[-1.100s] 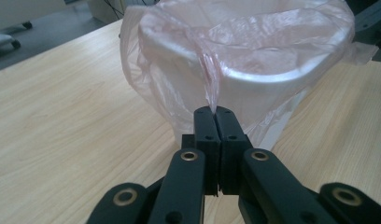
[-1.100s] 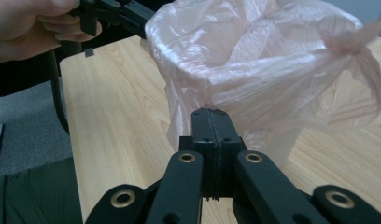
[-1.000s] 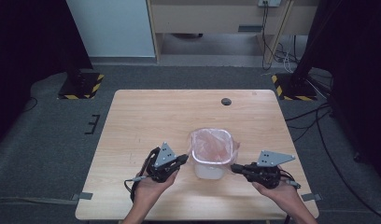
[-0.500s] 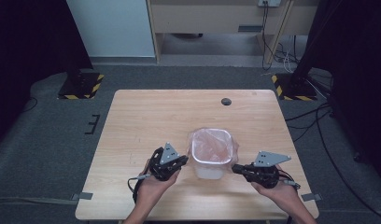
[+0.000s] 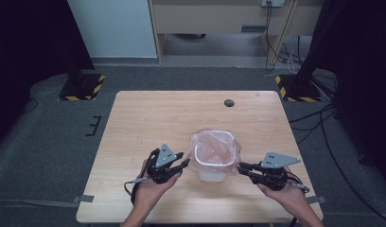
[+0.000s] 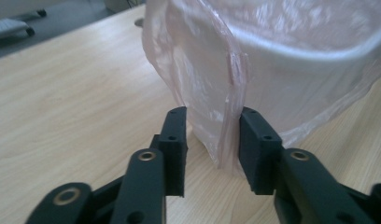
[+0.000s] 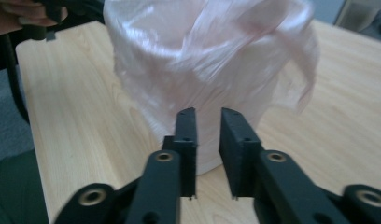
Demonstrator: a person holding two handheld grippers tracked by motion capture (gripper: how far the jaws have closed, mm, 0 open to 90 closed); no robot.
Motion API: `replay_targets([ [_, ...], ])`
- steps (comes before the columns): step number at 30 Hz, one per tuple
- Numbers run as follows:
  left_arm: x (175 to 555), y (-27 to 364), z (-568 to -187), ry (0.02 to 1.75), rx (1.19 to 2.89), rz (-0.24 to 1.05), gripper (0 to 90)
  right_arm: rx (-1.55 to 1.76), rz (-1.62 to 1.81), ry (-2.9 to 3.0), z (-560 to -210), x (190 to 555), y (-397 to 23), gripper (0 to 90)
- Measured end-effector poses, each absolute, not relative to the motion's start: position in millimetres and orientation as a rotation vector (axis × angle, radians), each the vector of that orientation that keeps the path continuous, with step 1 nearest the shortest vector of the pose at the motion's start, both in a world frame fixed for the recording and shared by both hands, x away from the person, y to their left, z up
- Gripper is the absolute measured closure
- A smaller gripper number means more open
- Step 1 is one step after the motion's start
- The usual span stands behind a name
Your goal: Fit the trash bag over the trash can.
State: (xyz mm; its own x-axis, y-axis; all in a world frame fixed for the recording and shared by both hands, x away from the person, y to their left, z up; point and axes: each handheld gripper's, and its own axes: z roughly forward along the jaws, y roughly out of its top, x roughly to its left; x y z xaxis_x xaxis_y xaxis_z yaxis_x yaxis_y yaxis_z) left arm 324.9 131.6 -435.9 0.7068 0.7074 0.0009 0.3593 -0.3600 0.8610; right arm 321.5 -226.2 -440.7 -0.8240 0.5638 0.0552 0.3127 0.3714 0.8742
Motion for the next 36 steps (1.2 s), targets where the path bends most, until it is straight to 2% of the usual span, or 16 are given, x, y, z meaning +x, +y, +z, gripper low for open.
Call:
replay_targets([
  [7,314,137,-425,0.786,1.950,0.483,53.9,0.774,1.470,2.324,-423,319,-232,53.9],
  [8,314,137,-425,0.786,1.950,0.483,53.0,0.774,1.470,2.324,-423,319,-232,53.9],
  [10,313,135,-419,0.769,1.940,0.490,51.2,0.790,1.480,2.289,-418,319,-233,46.9],
  [13,314,130,-409,0.728,1.934,0.499,50.3,0.814,1.503,2.239,-414,320,-231,42.5],
  [20,326,118,-402,0.737,1.912,0.496,51.9,0.933,1.507,2.159,-412,330,-227,42.7],
  [23,336,107,-402,0.759,1.949,0.540,54.7,1.007,1.513,2.139,-417,340,-222,48.2],
  [29,344,108,-403,0.811,1.940,0.547,67.4,1.028,1.483,2.145,-420,343,-221,57.9],
  [36,355,110,-404,0.833,1.927,0.570,76.4,1.047,1.458,2.175,-423,348,-220,57.8],
])
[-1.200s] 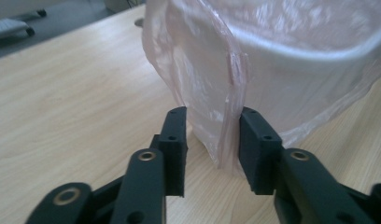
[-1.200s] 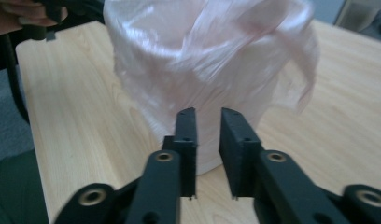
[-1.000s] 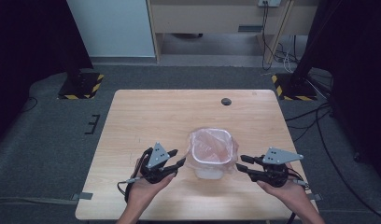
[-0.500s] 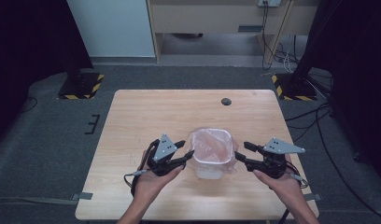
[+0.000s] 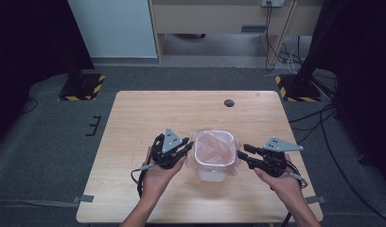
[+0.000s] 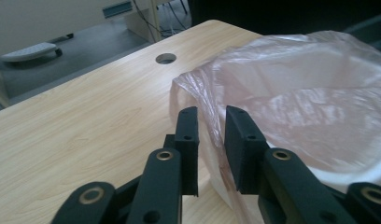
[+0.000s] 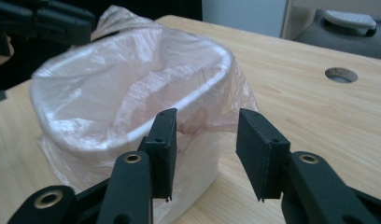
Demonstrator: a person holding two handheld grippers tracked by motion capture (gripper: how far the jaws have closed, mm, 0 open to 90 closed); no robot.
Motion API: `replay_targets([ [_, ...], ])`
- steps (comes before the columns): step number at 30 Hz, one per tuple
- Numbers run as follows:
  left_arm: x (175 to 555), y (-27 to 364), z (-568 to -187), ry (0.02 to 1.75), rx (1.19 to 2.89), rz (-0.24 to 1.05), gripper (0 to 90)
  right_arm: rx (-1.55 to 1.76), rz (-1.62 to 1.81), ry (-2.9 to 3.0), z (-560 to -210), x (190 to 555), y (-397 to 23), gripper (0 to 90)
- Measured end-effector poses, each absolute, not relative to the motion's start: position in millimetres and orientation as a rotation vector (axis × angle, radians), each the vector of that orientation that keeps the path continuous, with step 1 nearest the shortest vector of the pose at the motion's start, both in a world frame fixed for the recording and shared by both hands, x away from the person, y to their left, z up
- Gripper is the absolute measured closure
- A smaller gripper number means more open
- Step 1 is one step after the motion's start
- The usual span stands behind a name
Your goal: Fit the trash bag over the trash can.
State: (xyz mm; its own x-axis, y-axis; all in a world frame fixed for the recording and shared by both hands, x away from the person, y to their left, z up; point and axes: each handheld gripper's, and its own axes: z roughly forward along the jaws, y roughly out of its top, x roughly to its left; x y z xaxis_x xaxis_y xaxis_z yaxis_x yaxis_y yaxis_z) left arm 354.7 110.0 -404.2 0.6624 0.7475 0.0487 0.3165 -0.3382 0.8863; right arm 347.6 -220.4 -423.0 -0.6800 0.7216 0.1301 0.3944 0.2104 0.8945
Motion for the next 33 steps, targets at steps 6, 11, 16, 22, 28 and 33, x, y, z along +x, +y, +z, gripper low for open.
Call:
replay_targets([
  [6,370,107,-412,0.887,1.944,0.551,77.5,1.082,1.403,2.183,-430,355,-217,47.3],
  [11,377,102,-417,0.923,1.973,0.511,85.9,1.120,1.366,2.257,-437,363,-214,61.1],
  [16,379,99,-420,0.928,1.998,0.494,89.3,1.098,1.359,2.320,-440,367,-210,82.7],
  [22,381,99,-425,0.936,2.028,0.493,89.8,1.098,1.342,2.360,-444,371,-207,90.0],
  [28,386,99,-433,0.966,2.052,0.470,89.8,1.090,1.320,2.390,-449,372,-203,90.0],
  [33,389,97,-443,0.979,2.100,0.445,89.8,1.094,1.310,2.410,-454,373,-201,90.0],
])
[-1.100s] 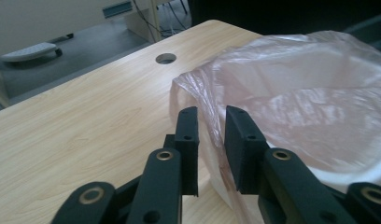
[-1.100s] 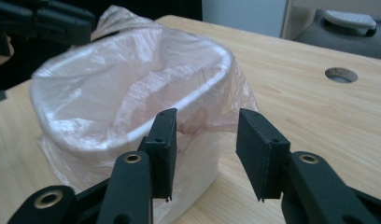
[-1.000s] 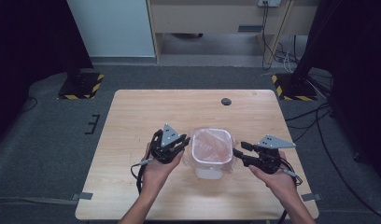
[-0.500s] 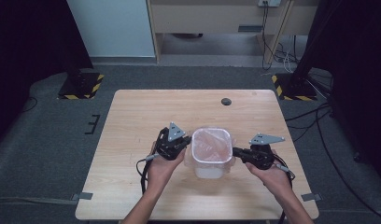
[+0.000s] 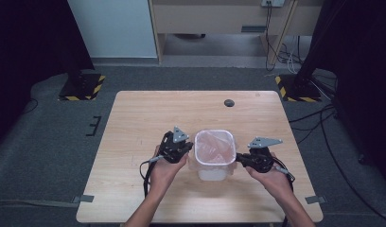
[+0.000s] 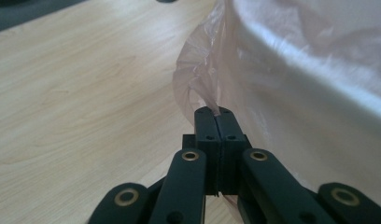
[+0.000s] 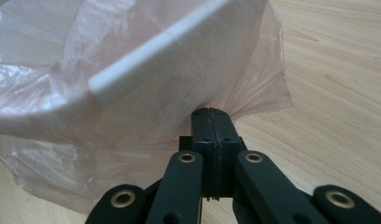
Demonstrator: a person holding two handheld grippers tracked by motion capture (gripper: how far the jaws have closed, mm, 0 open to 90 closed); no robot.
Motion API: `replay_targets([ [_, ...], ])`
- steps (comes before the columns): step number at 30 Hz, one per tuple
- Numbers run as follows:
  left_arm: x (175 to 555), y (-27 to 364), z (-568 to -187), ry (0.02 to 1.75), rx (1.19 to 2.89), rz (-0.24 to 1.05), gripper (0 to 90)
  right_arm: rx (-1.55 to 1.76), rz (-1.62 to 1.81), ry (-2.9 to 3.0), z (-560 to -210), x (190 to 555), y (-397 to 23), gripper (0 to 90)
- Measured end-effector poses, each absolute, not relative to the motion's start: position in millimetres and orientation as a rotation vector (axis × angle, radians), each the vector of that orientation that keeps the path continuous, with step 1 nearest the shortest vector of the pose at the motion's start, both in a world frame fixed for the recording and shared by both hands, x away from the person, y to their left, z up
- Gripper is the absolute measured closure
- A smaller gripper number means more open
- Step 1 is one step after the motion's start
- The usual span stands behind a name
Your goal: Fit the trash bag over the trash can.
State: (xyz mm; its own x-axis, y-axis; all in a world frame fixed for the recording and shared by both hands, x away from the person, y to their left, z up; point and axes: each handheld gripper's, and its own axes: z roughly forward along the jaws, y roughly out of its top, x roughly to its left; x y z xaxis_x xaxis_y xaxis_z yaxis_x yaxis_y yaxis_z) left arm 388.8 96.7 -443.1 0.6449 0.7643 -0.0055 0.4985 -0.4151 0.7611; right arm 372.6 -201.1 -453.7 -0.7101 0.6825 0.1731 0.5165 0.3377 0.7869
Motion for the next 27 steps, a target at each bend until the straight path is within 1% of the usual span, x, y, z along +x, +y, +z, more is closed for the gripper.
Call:
replay_targets([
  [8,391,92,-450,0.988,2.109,0.457,89.6,1.079,1.294,2.425,-457,371,-195,90.0],
  [16,393,100,-458,1.005,2.101,0.457,88.3,1.067,1.275,2.433,-461,373,-189,90.0],
  [18,391,102,-456,1.002,2.073,0.476,82.5,1.065,1.279,2.415,-460,373,-189,89.6],
  [19,391,102,-456,1.002,2.073,0.476,77.6,1.065,1.279,2.415,-460,373,-189,89.6],
  [20,387,107,-451,0.985,2.016,0.517,70.2,1.067,1.290,2.383,-458,372,-190,84.7],
  [22,381,113,-446,0.957,1.981,0.527,63.7,1.068,1.301,2.347,-455,370,-192,80.9],
  [23,381,113,-446,0.957,1.981,0.527,61.1,1.068,1.301,2.347,-455,370,-192,80.9],
  [24,376,119,-442,0.935,1.965,0.545,59.2,1.076,1.307,2.307,-452,369,-195,75.9],
  [27,368,129,-436,0.925,1.919,0.537,56.1,1.099,1.326,2.258,-447,368,-200,72.5],
])
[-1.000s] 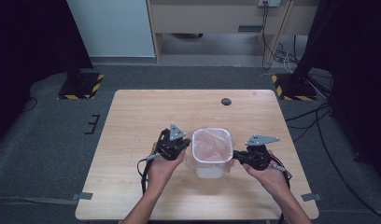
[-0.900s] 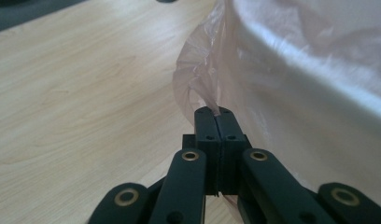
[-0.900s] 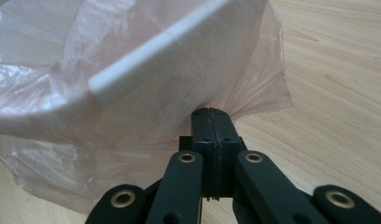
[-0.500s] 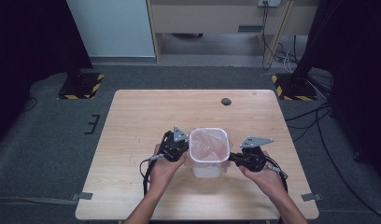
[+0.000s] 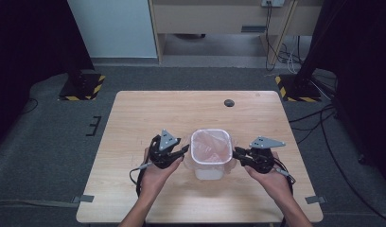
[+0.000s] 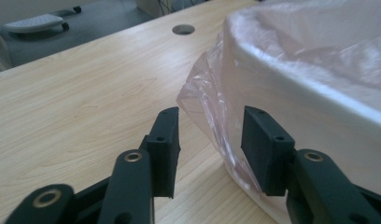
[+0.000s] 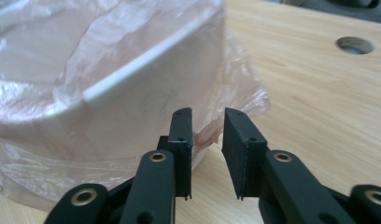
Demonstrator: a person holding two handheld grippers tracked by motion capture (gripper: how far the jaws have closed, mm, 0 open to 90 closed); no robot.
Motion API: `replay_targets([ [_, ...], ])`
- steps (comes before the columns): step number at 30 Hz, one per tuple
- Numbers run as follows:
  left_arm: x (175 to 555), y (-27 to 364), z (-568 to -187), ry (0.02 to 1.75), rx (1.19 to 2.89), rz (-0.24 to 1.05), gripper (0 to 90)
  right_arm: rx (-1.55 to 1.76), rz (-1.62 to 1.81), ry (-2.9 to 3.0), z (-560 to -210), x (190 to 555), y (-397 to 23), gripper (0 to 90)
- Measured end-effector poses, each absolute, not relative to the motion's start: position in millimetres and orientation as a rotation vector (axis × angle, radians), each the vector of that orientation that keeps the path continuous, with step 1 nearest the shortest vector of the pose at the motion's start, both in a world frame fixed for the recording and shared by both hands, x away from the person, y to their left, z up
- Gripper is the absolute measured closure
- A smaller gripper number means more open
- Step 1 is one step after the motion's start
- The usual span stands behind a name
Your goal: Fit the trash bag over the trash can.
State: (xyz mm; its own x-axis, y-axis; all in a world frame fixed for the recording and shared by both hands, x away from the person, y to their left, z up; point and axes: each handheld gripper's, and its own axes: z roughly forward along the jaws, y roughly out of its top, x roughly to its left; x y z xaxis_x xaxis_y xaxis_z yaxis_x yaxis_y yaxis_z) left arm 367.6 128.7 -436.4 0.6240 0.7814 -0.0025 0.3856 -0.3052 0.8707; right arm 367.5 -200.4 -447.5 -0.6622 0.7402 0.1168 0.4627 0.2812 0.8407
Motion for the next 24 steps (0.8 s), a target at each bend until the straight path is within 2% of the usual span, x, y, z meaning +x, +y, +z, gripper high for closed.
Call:
replay_targets([
  [7,346,141,-427,0.870,1.872,0.509,54.7,1.111,1.388,2.158,-431,363,-213,69.9],
  [16,327,136,-431,0.789,1.926,0.470,35.0,1.120,1.425,2.135,-422,361,-215,62.8],
  [19,326,131,-438,0.768,1.962,0.454,31.5,1.132,1.444,2.127,-421,362,-216,58.9],
  [24,325,129,-443,0.745,1.982,0.421,28.3,1.132,1.473,2.115,-418,361,-216,57.6],
])
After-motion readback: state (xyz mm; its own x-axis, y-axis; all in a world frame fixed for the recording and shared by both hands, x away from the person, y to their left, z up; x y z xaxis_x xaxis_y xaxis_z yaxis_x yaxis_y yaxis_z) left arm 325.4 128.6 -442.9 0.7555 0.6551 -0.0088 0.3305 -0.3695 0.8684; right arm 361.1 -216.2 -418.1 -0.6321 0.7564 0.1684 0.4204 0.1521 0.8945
